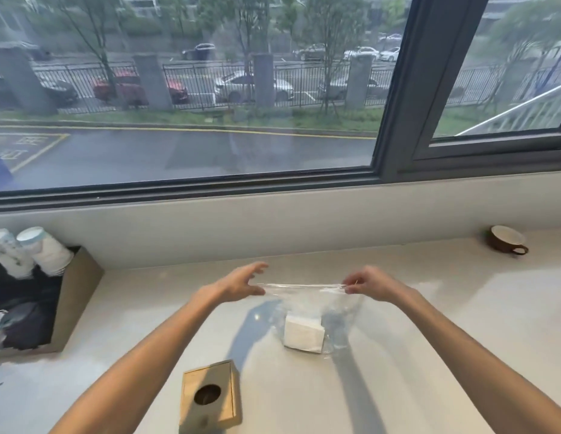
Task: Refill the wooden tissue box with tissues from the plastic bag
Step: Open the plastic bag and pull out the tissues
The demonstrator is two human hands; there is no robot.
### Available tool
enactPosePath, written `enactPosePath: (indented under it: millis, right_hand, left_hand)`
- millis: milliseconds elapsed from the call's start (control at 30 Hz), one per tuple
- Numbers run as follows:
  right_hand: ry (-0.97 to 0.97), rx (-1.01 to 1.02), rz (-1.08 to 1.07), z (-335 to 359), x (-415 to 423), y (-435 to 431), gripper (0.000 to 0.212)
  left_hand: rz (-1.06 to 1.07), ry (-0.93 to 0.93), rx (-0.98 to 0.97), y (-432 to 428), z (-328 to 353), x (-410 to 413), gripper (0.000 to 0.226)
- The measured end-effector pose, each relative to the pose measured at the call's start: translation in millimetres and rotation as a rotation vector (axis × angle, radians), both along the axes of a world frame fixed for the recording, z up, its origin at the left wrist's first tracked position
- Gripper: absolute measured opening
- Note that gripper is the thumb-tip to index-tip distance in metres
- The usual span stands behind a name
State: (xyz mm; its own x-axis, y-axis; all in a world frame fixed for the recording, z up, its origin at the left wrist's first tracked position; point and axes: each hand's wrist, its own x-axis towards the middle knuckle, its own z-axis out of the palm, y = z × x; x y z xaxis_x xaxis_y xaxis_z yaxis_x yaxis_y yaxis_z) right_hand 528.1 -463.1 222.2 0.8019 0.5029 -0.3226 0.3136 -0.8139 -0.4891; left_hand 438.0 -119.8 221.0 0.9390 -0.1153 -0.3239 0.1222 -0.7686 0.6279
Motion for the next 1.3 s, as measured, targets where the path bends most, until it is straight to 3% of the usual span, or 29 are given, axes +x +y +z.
enactPosePath:
  millis: [200, 300, 400, 467, 533, 600, 667, 733, 800, 900, 967, 1000, 1067, 1133, 1300]
  right_hand:
    - [-0.073, 0.147, -0.074, -14.8, 33.5, 10.5, 0.011]
    - [-0.175, 0.012, 0.05, -9.9, 65.1, 33.0, 0.013]
    - [-0.437, -0.243, 0.131, 6.9, 89.6, 58.2, 0.019]
    - [-0.518, -0.185, 0.156, 18.0, 94.4, 78.1, 0.021]
    - [-0.487, 0.032, 0.206, 24.6, 84.9, 99.3, 0.019]
    - [-0.362, 0.212, 0.197, 23.8, 65.5, 113.4, 0.02]
    - [-0.136, 0.284, 0.144, 17.1, 40.3, 116.0, 0.035]
    - [0.025, 0.262, 0.116, 3.0, 17.4, 111.2, 0.063]
    - [0.055, 0.183, 0.106, -10.6, 2.2, 113.4, 0.074]
    - [-0.101, 0.096, 0.061, -24.8, -4.9, 122.1, 0.051]
    - [-0.191, 0.077, 0.029, -27.1, -2.7, 130.4, 0.031]
    - [-0.215, 0.079, 0.017, -25.9, -0.3, 133.2, 0.025]
    - [-0.228, 0.094, -0.007, -19.0, 6.9, 134.7, 0.018]
    - [-0.195, 0.117, -0.026, -9.5, 18.3, 130.0, 0.01]
    - [-0.138, 0.116, -0.046, 16.6, 51.3, 105.7, 0.009]
  left_hand:
    - [0.127, 0.003, -0.134, 9.8, -31.6, 3.6, 0.065]
    - [0.138, -0.072, -0.081, 7.6, -24.6, 16.6, 0.035]
    - [0.164, -0.137, -0.085, -11.9, -5.7, 13.0, 0.013]
    - [0.146, -0.115, -0.181, -35.8, -2.4, -11.3, 0.016]
    - [0.0, 0.051, -0.321, -73.0, -3.6, -44.9, 0.02]
    - [-0.192, 0.356, -0.416, -107.3, -5.3, -60.0, 0.056]
    - [-0.219, 0.503, -0.455, -123.2, -8.7, -54.2, 0.078]
    - [-0.047, 0.379, -0.404, -114.7, -8.7, -39.2, 0.065]
    - [0.164, 0.113, -0.292, -91.3, -11.8, -24.5, 0.036]
    - [0.367, -0.374, 0.023, -46.0, -18.9, -10.9, 0.024]
    - [0.415, -0.584, 0.139, -13.7, -25.5, -5.8, 0.036]
    - [0.424, -0.59, 0.165, 0.9, -28.9, -4.1, 0.05]
    - [0.433, -0.388, 0.062, 24.6, -33.9, -2.3, 0.078]
    - [0.435, -0.139, -0.236, 36.3, -38.5, 0.4, 0.084]
    - [0.449, -0.157, -0.595, 19.0, -37.7, 24.4, 0.021]
